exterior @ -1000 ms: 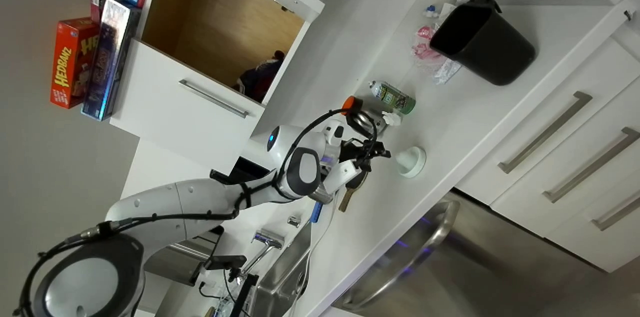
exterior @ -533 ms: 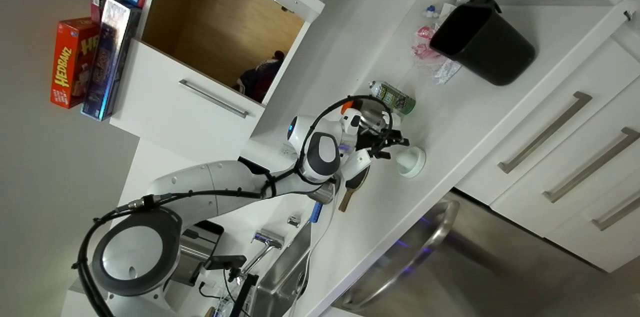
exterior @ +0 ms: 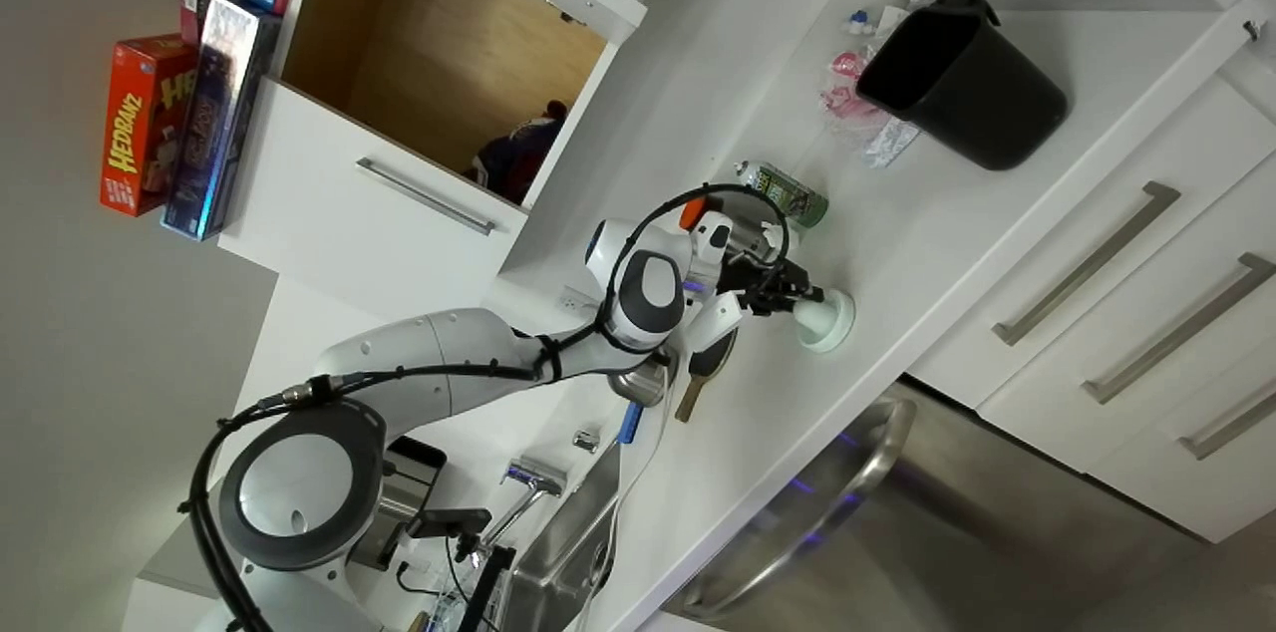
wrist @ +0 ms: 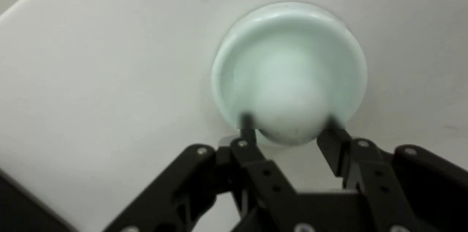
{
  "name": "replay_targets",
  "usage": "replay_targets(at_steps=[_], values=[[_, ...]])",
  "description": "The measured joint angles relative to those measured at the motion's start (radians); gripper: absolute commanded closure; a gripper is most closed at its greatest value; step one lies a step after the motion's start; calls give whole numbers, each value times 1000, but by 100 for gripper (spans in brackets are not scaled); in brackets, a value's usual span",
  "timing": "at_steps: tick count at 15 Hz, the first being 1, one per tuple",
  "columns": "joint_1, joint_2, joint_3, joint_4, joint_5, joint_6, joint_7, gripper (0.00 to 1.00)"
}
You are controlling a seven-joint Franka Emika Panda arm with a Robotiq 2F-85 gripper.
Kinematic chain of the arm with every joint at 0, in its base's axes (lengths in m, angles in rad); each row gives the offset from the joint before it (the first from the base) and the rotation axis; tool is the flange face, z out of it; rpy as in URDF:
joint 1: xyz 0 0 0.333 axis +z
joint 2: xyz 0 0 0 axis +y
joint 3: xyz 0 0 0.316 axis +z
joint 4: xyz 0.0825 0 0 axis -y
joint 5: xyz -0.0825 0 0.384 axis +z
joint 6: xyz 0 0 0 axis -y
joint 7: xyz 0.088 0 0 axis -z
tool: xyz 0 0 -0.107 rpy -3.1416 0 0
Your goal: Take the object and put it in the cupboard
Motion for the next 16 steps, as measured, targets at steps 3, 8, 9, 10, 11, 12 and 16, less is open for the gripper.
replay_targets(at_steps=[3,8,9,10,11,12,16], values=[[1,0,-1,18,-18,-56,44,81],[13,-13,3,38,-35,-125,104,81],[18,-26,8,40,-35,-139,106,81],[23,-45,15,43,-34,-157,110,81],[27,-67,22,47,-34,-176,117,81],[33,-93,30,51,-34,-198,123,81],[60,-209,64,90,-43,-305,159,81]])
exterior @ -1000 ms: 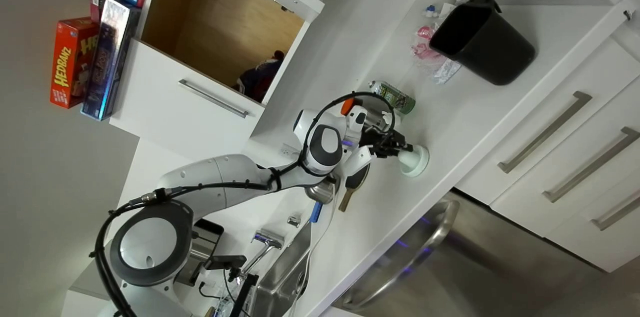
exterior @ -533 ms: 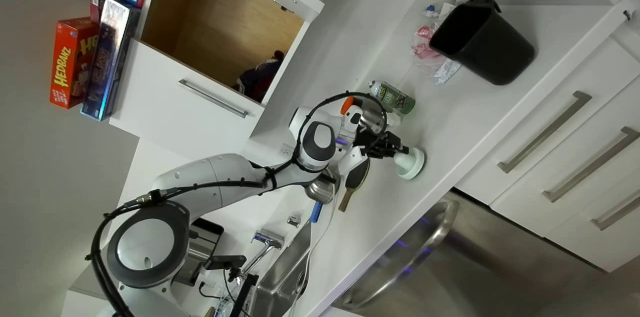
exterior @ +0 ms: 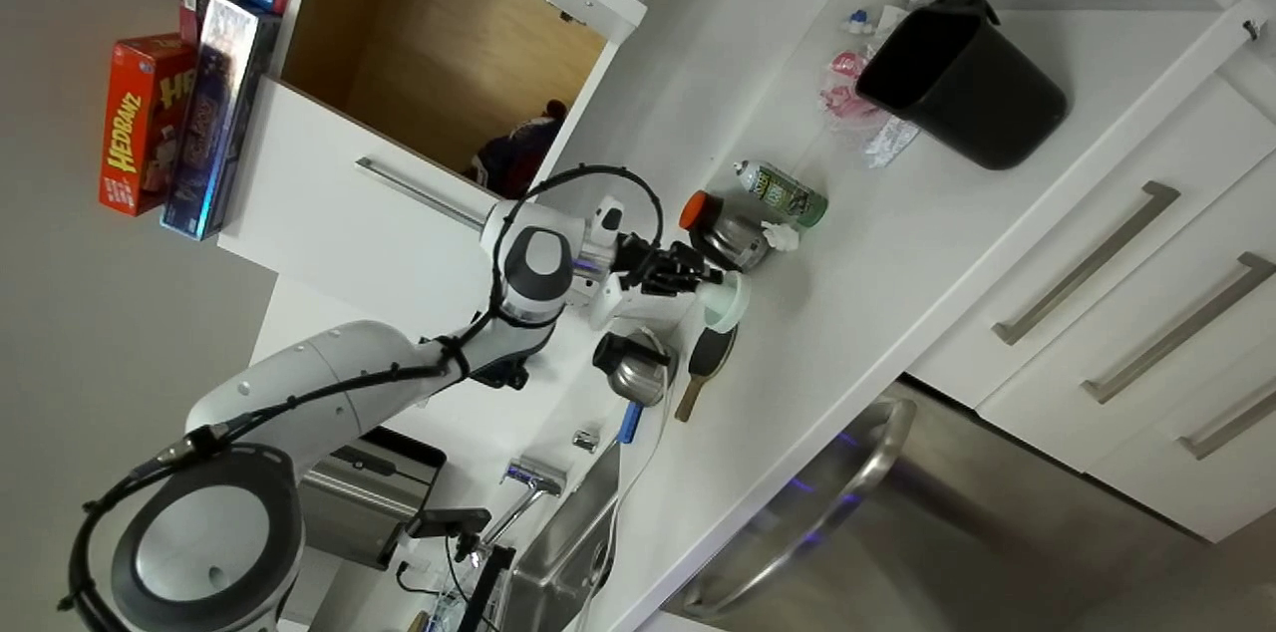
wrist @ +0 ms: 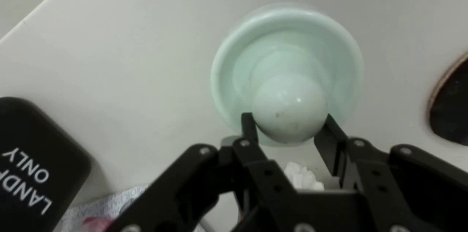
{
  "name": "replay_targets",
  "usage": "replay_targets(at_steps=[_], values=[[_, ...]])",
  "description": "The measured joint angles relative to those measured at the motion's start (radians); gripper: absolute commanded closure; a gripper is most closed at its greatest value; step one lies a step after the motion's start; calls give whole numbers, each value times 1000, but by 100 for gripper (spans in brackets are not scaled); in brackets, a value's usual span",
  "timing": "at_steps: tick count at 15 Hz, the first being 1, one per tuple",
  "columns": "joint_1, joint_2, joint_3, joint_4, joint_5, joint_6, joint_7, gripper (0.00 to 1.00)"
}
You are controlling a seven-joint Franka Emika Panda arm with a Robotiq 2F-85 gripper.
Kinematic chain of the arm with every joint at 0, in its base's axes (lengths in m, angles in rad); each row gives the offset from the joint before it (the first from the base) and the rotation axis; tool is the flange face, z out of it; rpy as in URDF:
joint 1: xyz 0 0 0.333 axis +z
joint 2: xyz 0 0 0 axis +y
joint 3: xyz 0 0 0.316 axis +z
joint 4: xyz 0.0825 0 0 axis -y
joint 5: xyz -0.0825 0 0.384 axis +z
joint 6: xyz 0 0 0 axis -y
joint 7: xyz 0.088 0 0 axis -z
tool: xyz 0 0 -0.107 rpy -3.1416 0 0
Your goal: Take the object and put it in the cupboard
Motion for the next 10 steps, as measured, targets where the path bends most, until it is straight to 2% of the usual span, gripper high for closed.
replay_targets(at_steps=[3,4,6,9,10], values=[[10,-77,39,42,-13,-125,3,81],[12,-98,52,54,-15,-171,2,56],[14,-136,72,65,-15,-242,-2,56],[15,-153,75,65,-15,-260,-3,56],[14,-152,75,64,-15,-260,-3,81]])
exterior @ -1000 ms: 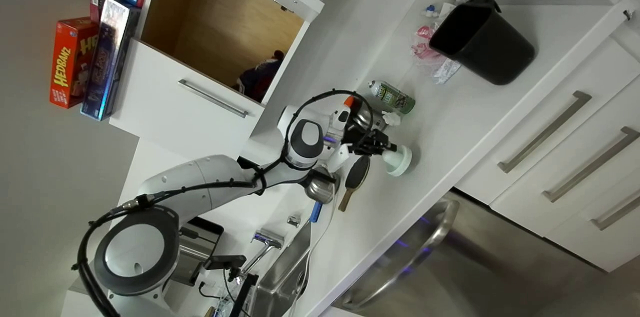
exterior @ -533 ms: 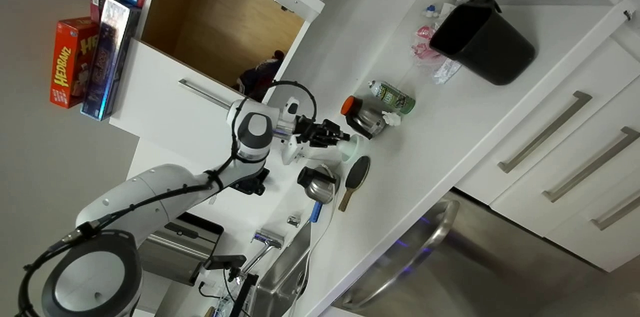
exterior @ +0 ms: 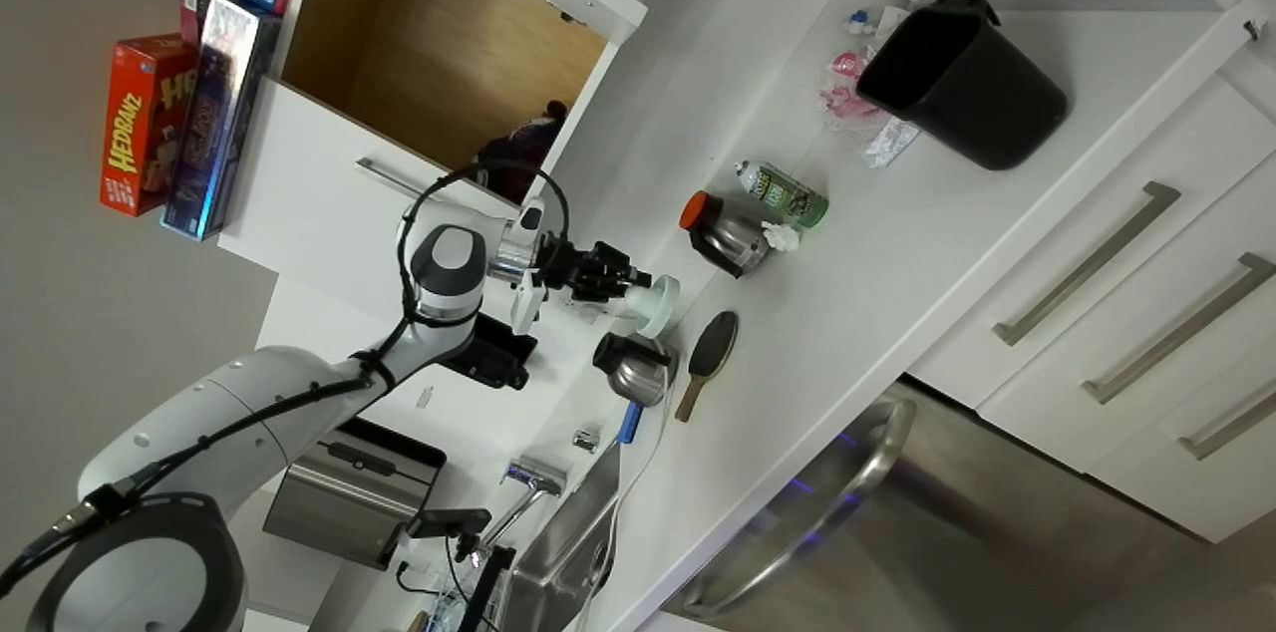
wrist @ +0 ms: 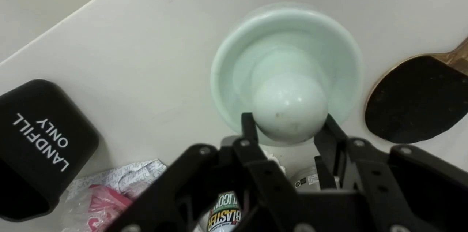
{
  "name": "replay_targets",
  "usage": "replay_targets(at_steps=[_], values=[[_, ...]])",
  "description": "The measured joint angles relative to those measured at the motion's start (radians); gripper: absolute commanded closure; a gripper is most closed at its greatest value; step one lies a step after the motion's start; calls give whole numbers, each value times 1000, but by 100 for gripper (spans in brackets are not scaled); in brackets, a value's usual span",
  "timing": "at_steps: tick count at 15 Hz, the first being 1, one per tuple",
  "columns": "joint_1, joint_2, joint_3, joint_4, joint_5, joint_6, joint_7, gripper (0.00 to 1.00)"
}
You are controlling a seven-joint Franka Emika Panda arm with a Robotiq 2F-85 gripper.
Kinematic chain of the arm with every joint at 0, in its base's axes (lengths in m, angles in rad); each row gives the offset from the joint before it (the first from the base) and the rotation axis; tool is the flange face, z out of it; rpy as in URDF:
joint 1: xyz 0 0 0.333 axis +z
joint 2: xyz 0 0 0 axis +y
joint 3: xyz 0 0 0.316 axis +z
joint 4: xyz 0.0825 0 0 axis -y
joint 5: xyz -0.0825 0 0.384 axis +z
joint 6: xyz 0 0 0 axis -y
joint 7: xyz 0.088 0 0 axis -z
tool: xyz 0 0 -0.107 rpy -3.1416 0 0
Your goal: Take the object and put it in the cupboard
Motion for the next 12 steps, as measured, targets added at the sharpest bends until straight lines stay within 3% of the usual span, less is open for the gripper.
replay_targets(at_steps=[5,12], values=[[0,4,4,16,-1,8,0,81],[2,7,37,239,-75,-19,8,81]])
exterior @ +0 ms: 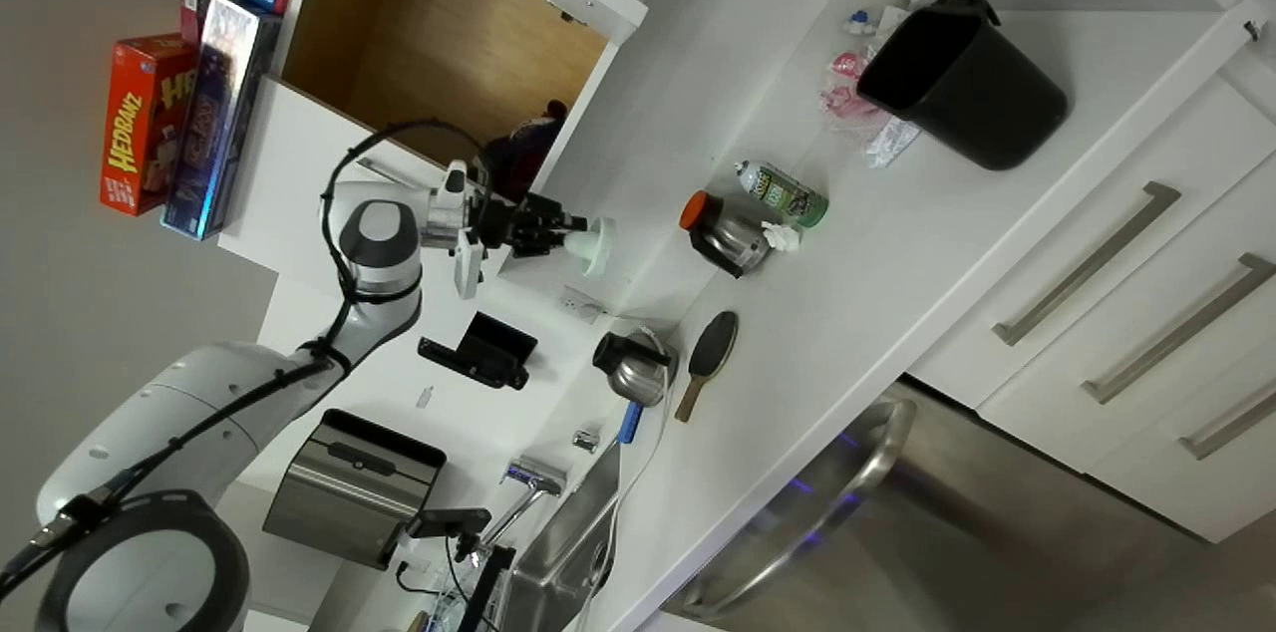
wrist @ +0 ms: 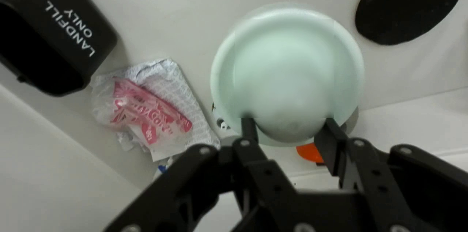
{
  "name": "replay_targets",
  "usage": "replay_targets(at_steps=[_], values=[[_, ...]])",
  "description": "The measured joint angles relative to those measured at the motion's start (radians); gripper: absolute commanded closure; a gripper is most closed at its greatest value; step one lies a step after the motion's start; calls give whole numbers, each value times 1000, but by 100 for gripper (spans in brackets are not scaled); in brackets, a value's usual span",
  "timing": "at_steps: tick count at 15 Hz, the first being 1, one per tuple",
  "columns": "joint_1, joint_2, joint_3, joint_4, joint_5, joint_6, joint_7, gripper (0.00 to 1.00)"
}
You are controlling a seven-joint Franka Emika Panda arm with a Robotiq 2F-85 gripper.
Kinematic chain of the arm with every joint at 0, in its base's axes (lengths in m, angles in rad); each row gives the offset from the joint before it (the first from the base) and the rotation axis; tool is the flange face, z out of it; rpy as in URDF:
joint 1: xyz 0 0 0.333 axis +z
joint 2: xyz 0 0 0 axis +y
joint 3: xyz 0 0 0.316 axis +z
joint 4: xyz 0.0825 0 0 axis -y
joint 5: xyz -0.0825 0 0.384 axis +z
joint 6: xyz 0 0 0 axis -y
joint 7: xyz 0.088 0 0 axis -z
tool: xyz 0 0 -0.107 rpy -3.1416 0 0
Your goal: Take the object and put it in the cupboard
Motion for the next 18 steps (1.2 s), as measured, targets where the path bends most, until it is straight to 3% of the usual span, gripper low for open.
replay_targets(at_steps=[7,18], values=[[18,54,31,291,-161,-157,60,81],[40,311,24,712,-182,-154,206,81]])
